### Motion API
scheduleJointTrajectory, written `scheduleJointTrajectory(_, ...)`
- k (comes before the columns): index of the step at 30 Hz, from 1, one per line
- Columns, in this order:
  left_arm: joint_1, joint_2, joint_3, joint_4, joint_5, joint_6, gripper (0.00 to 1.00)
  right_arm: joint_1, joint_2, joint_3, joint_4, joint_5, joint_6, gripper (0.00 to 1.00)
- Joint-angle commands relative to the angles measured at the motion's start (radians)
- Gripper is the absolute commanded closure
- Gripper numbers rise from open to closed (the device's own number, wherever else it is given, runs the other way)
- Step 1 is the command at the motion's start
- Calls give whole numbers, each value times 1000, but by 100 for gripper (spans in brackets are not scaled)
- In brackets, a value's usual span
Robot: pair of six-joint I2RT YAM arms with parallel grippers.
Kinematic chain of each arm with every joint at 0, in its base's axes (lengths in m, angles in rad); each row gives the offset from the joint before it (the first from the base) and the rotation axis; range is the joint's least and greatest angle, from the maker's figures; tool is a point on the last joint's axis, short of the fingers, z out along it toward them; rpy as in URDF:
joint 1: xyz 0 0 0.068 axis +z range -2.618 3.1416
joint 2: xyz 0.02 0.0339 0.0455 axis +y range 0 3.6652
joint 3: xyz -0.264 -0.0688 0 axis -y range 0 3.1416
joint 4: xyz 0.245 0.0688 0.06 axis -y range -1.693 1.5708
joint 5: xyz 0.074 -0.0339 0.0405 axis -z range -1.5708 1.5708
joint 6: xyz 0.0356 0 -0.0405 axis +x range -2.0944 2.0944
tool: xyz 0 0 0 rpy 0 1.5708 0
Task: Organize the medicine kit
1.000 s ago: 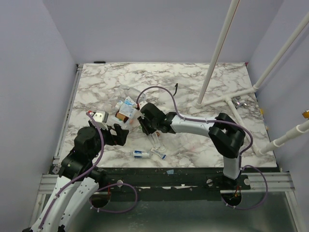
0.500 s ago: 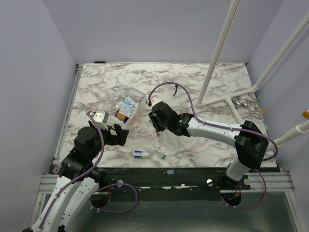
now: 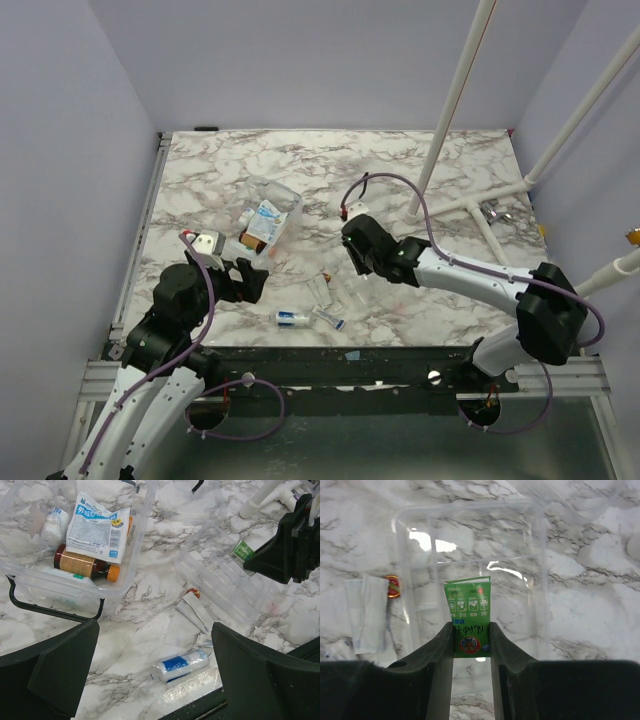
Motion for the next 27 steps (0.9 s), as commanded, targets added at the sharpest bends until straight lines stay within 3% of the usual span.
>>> scheduleJointTrajectory(1,-12,-24,-10,15,24,6,2,-80,-27,-30,-69,42,38,69)
scheduleJointTrajectory(6,-21,-36,-14,15,20,6,2,-142,-31,-51,-63,13,31,69)
scheduleJointTrajectory(27,-79,-69,-20,16,14,7,2,-200,121,-14,-40,-64,-12,69)
